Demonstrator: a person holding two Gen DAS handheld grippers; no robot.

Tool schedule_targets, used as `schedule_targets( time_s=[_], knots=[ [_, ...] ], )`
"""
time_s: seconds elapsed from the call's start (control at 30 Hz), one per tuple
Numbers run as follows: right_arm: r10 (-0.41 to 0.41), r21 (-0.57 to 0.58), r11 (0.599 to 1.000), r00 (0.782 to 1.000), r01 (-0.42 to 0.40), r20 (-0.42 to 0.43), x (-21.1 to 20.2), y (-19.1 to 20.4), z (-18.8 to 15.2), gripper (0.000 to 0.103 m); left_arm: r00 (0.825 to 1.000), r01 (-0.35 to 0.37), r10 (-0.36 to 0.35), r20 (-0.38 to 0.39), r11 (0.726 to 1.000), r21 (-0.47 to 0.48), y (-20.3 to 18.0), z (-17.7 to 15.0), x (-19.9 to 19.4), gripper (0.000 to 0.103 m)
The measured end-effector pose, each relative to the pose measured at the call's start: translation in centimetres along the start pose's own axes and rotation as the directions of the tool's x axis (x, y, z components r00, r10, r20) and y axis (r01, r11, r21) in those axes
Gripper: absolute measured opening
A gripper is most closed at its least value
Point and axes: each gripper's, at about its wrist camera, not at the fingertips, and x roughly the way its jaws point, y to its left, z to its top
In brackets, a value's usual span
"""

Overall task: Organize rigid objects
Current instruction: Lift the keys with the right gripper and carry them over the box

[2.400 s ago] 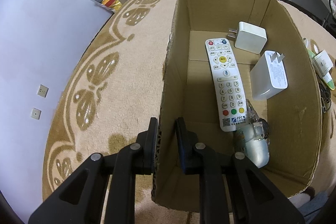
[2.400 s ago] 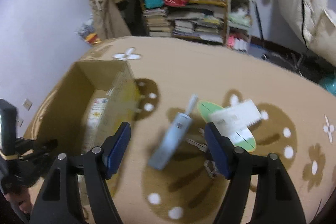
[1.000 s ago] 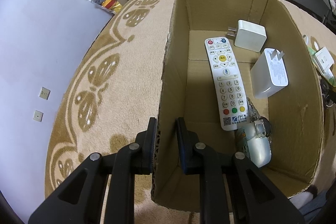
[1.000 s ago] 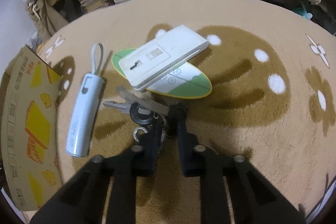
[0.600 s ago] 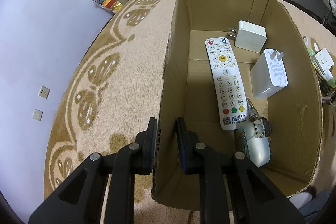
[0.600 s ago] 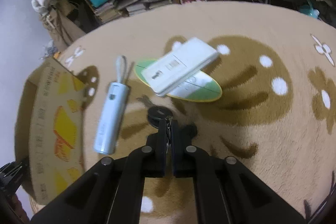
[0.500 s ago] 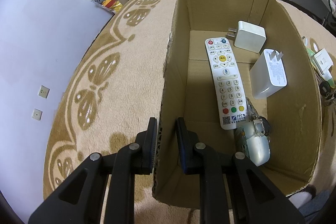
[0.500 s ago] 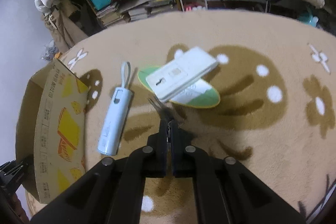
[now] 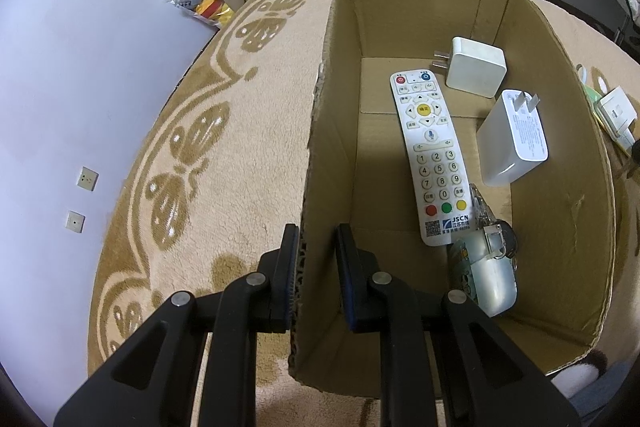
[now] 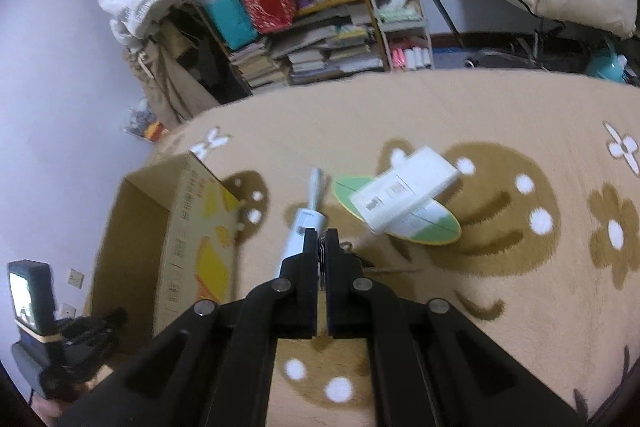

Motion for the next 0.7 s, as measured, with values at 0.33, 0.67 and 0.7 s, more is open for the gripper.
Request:
schedule_targets(
  time_s=[0.33,0.67,0.7],
  knots=[
    [0.112,-0.073,0.992,0.99,-0.105,0.088,-3.7,4.7,2.2,0.004,1.0,0.002,-0.002,-0.002,1.0,-0.002,-0.1,0.1,-0.1,0.018],
    [0.242,-0.198,0.954,0.969,-0.227,0.056,-4.6,10.8,3.0,0.004,1.0,0.001,-0.001,-0.004,1.0,-0.004,-0.1,0.1,-0.2,0.018],
    [0.252,-0.21,0.949,0.967,-0.236,0.048,-4.7,11.3,2.8,0.004,1.0,0.0,0.0,-0.005,1.0,-0.004,-0.1,0.1,-0.2,0.018]
  ],
)
